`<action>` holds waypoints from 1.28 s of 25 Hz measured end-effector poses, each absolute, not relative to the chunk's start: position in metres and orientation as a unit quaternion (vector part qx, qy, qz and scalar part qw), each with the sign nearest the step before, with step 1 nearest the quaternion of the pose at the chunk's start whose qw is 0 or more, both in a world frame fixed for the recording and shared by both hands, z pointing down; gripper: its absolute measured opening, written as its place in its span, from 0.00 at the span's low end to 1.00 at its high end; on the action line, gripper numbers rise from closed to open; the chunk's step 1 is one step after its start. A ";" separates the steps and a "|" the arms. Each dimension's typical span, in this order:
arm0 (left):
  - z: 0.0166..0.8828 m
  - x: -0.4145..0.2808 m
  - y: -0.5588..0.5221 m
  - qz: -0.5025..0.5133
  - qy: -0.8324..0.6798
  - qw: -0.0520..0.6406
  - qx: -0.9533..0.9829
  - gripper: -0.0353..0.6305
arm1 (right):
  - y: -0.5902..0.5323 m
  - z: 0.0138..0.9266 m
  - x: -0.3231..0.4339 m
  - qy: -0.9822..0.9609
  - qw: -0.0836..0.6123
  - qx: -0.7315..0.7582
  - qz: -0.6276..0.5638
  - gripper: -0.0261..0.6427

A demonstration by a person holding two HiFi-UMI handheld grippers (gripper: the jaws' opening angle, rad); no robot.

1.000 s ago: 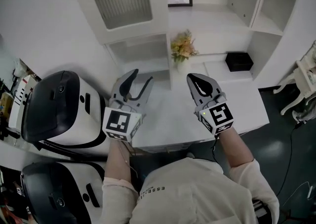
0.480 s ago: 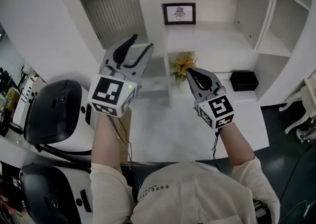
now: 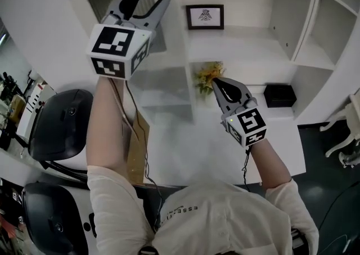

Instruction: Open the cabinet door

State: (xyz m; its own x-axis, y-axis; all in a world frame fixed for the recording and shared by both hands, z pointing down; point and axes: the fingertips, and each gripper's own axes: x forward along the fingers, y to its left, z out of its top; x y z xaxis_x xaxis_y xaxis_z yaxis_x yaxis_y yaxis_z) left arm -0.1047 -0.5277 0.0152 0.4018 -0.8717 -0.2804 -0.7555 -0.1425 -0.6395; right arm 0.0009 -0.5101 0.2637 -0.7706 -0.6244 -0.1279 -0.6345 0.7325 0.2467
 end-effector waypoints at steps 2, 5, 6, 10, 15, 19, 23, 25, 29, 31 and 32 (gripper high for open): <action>-0.001 -0.105 -0.537 -0.088 0.551 0.369 -0.743 0.33 | -0.510 0.262 0.003 0.930 0.019 -0.339 0.140 0.06; -0.023 -0.103 -0.549 -0.102 0.565 0.369 -0.731 0.33 | -0.511 0.261 0.008 0.929 0.024 -0.342 0.139 0.06; -0.027 -0.102 -0.552 -0.111 0.569 0.370 -0.726 0.33 | -0.511 0.261 0.010 0.929 0.025 -0.343 0.138 0.06; -0.038 -0.104 -0.562 -0.132 0.585 0.371 -0.709 0.30 | -0.513 0.261 0.019 0.927 0.027 -0.348 0.141 0.06; -0.040 -0.109 -0.569 -0.151 0.599 0.378 -0.690 0.25 | -0.520 0.262 0.035 0.923 0.027 -0.359 0.137 0.06; -0.041 -0.108 -0.568 -0.152 0.605 0.390 -0.678 0.24 | -0.523 0.260 0.039 0.924 0.027 -0.355 0.138 0.06; -0.039 -0.105 -0.569 -0.156 0.609 0.393 -0.671 0.19 | -0.522 0.263 0.039 0.928 0.027 -0.345 0.138 0.06; -0.040 -0.105 -0.569 -0.154 0.608 0.390 -0.674 0.18 | -0.520 0.268 0.039 0.930 0.025 -0.340 0.136 0.06; -0.040 -0.105 -0.565 -0.160 0.605 0.390 -0.676 0.18 | -0.521 0.279 0.038 0.933 0.016 -0.335 0.131 0.06; -0.040 -0.105 -0.561 -0.164 0.599 0.390 -0.679 0.18 | -0.521 0.280 0.035 0.934 0.016 -0.334 0.126 0.06; -0.040 -0.105 -0.558 -0.163 0.595 0.390 -0.683 0.18 | -0.519 0.279 0.032 0.934 0.017 -0.333 0.126 0.06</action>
State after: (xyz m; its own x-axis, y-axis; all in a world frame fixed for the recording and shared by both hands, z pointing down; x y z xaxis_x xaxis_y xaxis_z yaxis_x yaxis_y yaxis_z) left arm -0.1051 -0.5583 -0.0399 0.2378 -0.9408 -0.2416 -0.6858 0.0135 -0.7277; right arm 0.0323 -0.5191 0.2790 -0.7774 -0.6182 -0.1160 -0.6269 0.7464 0.2233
